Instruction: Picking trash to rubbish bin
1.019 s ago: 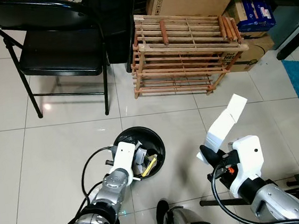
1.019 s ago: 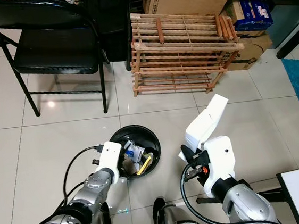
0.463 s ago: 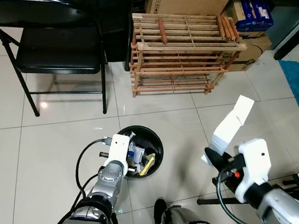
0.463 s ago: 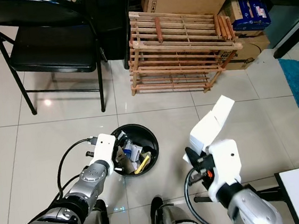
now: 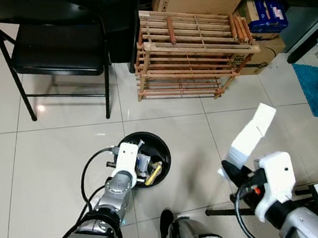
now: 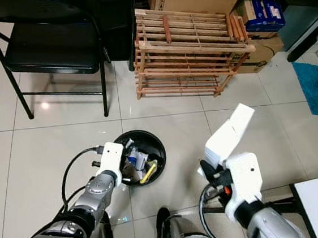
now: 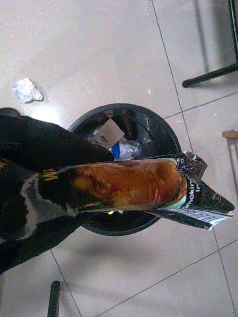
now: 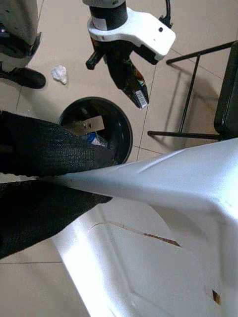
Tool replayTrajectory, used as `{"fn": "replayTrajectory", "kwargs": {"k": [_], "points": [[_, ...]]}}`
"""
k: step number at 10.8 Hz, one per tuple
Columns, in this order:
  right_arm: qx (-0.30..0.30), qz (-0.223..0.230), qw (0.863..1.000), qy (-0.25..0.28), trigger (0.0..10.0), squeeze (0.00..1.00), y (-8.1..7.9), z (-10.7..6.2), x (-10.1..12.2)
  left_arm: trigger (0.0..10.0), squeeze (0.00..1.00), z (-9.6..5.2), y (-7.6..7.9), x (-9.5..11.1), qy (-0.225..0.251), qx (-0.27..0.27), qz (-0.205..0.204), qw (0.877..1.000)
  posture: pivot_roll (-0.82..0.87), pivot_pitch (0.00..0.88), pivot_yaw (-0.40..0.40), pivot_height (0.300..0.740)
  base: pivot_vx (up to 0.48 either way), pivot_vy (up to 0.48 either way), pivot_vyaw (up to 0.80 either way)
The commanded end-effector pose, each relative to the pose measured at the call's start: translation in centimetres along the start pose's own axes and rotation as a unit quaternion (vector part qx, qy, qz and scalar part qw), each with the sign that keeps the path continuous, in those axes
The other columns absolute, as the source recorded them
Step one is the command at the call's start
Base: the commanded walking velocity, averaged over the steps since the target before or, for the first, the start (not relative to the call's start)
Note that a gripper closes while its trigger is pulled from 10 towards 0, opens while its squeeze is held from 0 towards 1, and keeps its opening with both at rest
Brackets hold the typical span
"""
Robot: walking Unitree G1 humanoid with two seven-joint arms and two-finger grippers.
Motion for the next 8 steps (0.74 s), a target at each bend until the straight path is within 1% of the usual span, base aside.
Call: {"fn": "replayTrajectory", "kwargs": {"k": [1, 2, 3, 8], "points": [[-0.011, -0.004, 1.000, -0.014, 10.0, 0.00, 0.34, -0.52, -0.19, 10.0, 0.76, -0.12, 1.05, -0.72, -0.009, -0.008, -0.005, 1.000, -0.05, 0.343, -0.254, 0.740, 0.000, 0.000, 0.00], [-0.011, -0.003, 1.000, -0.013, 10.0, 0.00, 0.30, -0.50, -0.14, 10.0, 0.95, -0.12, 1.12, -0.69, -0.008, -0.010, -0.005, 1.000, -0.05, 0.343, -0.254, 0.740, 0.000, 0.000, 0.00], [-0.013, -0.003, 1.000, -0.013, 10.0, 0.00, 0.30, -0.53, -0.13, 10.0, 1.00, -0.14, 1.14, -0.76, -0.008, -0.010, -0.005, 1.000, -0.05, 0.342, -0.252, 0.740, 0.000, 0.000, 0.00], [-0.016, -0.001, 1.000, -0.010, 10.0, 0.00, 0.33, -0.48, -0.11, 10.0, 1.00, -0.16, 0.65, -0.51, 0.006, -0.001, 0.001, 1.000, -0.04, 0.338, -0.248, 0.740, 0.000, 0.000, 0.00]]}}
Point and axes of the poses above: a point about 5 cm out from each wrist's last joint towards the gripper, its own z axis pointing out of the wrist towards the gripper, its own x axis along the axis of the wrist's last joint, y = z × x, the point moved 2 cm from there along z, pointing out of the wrist towards the gripper, and after that the axes turned 10 degrees about -z, right-handed, at the moved point
